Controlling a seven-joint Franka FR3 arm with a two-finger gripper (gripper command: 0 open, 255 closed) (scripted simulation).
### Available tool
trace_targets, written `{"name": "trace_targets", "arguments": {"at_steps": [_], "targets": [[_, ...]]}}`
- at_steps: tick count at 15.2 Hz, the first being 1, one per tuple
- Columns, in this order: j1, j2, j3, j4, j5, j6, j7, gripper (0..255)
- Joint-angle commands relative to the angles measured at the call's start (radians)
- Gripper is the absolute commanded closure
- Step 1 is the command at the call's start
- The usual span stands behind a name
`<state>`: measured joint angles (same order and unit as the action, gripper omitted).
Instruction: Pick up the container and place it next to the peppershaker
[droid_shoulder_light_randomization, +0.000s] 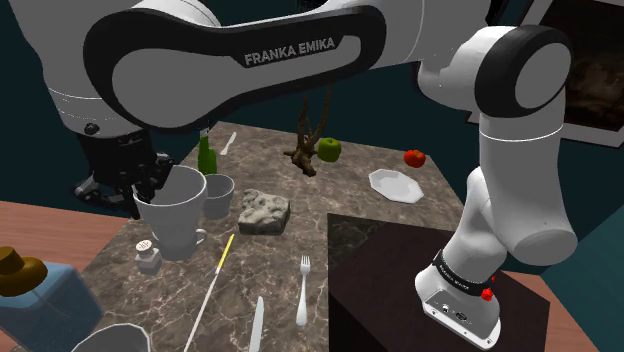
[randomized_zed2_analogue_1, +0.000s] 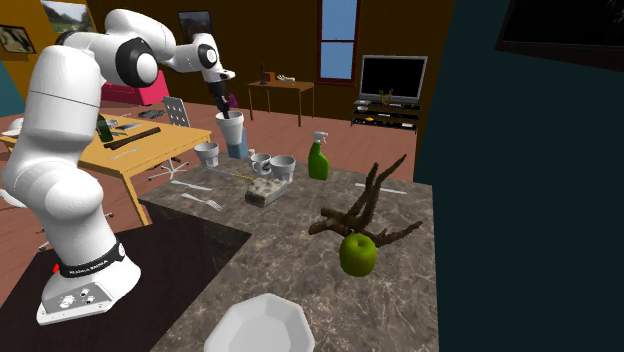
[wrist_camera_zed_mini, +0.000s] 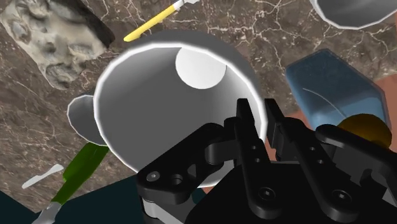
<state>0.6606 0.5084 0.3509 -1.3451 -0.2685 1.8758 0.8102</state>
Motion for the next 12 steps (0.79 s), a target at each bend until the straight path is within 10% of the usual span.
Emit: {"name": "trace_targets", "arguments": {"at_steps": [1,12], "targets": [[-0.002,0.002,-0.001,-0.023,-0.002,0.025,0.004,255],[-0.006,0.034,-0.011,-0.122,-0.022,0.153,0.027,255]]}}
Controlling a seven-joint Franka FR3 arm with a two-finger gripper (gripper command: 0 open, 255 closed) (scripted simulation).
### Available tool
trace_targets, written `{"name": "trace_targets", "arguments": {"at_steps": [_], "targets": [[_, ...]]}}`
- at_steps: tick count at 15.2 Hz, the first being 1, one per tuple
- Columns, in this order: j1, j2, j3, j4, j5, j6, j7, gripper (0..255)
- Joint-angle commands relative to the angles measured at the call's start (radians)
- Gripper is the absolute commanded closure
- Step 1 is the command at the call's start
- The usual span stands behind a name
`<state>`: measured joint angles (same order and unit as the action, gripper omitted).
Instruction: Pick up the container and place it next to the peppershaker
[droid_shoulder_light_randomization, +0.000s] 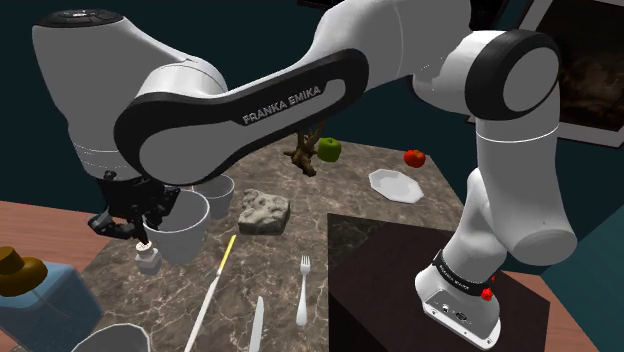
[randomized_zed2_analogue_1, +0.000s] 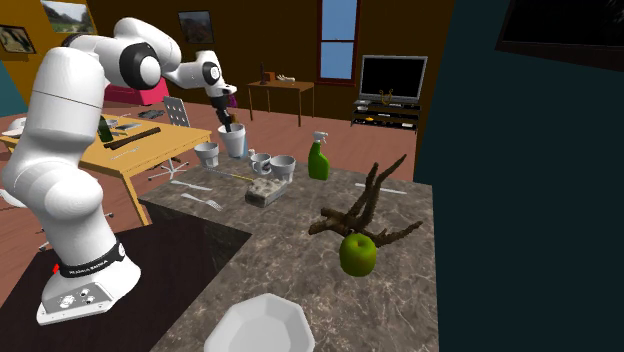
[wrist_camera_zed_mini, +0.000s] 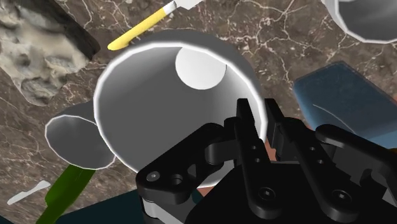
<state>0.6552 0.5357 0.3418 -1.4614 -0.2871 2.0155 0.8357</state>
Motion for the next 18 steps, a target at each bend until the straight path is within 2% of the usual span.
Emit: {"name": "trace_targets", "arguments": {"at_steps": [1,18], "targets": [[0.000,0.011,-0.003,-0.013,-0.005,0.024,0.004,255],[0.010,0.108,-0.031,-0.093,-0.051,0.195,0.044,255]]}}
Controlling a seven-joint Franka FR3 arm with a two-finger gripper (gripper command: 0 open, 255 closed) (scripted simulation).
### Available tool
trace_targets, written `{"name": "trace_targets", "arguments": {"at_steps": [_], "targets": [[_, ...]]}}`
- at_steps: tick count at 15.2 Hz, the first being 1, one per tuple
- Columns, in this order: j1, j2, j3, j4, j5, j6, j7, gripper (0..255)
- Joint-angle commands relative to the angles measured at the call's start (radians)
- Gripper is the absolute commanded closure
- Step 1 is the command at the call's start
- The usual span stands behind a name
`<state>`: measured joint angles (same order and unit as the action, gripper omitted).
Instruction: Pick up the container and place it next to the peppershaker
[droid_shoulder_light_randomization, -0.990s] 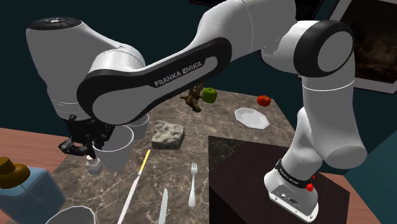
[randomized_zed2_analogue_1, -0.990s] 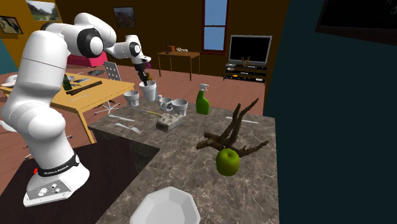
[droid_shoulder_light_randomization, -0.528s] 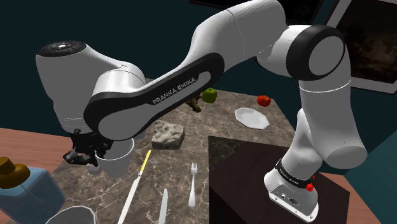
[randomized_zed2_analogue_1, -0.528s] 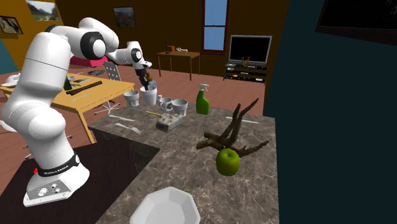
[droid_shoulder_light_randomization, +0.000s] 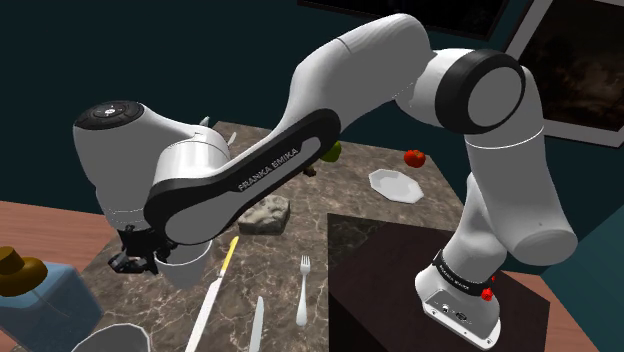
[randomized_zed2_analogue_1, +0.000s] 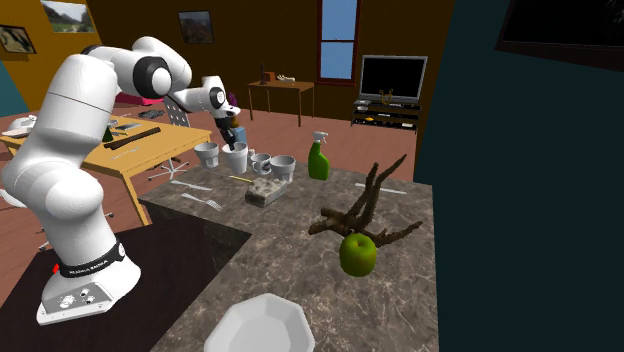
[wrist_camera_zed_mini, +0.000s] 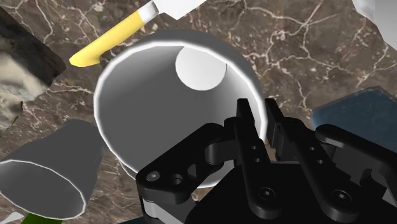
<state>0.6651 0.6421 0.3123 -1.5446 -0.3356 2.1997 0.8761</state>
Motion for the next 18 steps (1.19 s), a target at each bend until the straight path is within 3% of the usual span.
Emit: {"name": "trace_targets", "arguments": {"at_steps": [1,8,9,14,18], "targets": [[0.001,0.003,-0.002,-0.010,-0.003,0.014,0.004,255],[0.001,0.003,-0.002,-0.010,-0.003,0.014,0.004,255],[0.001,0.003,-0.002,-0.010,-0.003,0.014,0.004,0],[0.001,0.003,-0.002,-0.010,-0.003,0.014,0.005,0],[-0.005,-0.067,0.018,0.007,0.024,-0.072,-0.011,0]]}}
